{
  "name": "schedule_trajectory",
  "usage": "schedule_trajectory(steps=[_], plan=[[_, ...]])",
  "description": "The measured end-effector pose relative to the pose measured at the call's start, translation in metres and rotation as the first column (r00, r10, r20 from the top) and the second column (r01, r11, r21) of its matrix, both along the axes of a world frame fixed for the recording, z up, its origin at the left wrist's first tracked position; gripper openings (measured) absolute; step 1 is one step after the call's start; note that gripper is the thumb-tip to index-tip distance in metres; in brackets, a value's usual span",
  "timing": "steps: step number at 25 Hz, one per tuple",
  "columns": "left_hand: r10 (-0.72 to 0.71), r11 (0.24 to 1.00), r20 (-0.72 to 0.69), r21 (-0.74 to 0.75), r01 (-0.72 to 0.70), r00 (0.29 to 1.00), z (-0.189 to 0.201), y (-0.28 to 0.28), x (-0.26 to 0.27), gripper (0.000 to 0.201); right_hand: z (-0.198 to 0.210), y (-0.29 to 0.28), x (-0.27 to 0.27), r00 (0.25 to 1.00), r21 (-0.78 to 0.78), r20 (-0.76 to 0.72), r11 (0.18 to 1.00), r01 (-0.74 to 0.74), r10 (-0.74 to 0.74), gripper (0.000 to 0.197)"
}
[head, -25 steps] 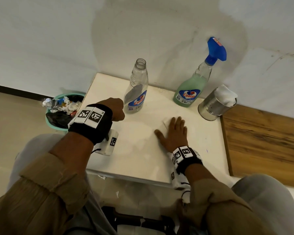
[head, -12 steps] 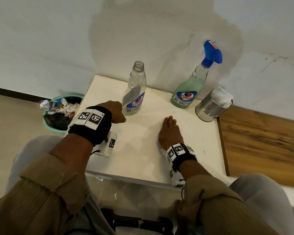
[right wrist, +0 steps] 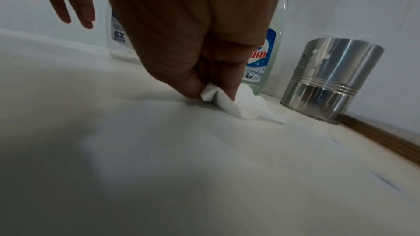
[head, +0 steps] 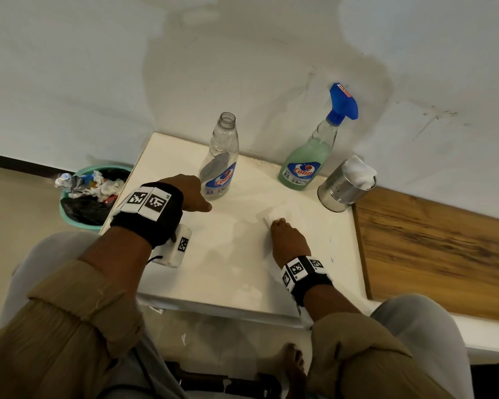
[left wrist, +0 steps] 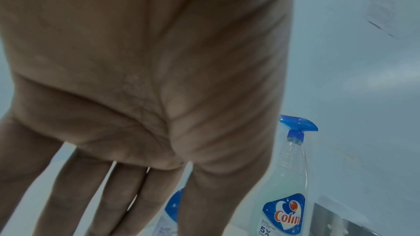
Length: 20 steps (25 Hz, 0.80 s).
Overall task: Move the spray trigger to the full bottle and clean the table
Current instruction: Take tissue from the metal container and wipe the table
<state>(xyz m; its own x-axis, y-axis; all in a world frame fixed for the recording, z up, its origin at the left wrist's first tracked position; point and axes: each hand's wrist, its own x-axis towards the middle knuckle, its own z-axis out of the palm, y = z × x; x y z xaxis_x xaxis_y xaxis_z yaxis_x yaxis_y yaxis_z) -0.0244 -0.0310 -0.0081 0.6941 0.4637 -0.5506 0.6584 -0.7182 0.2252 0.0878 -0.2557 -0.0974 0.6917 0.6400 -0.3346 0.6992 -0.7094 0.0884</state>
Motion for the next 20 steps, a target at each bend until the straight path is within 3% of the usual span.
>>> schedule_trajectory(steps=[6,9,12,16,20], plan=[[-0.021,1.000,0.007,-0.013,0.021,1.000,0.000,0.000,0.003,0.065,0.007,-0.008,-0.058,0.999,0.010,0.032,0.999,-0.035,0.034,0.039],[-0.030,0.999,0.023,-0.020,0.030,0.999,0.000,-0.001,0.005,0.064,0.004,-0.003,-0.105,0.994,-0.031,-0.047,0.995,-0.096,0.094,0.054],[-0.027,0.999,0.034,-0.024,0.028,0.999,0.000,-0.001,0.005,0.064,0.008,0.004,-0.134,0.934,0.145,-0.225,0.957,-0.250,0.278,0.062],[-0.032,0.999,0.038,-0.018,0.033,0.999,-0.003,0.001,0.006,0.065,-0.004,0.006,-0.120,0.916,0.198,-0.201,0.930,-0.309,0.347,0.074],[-0.039,0.999,0.039,-0.032,0.040,0.999,-0.007,0.003,0.008,0.065,-0.020,0.011,-0.104,0.920,0.155,-0.129,0.924,-0.350,0.370,0.066]])
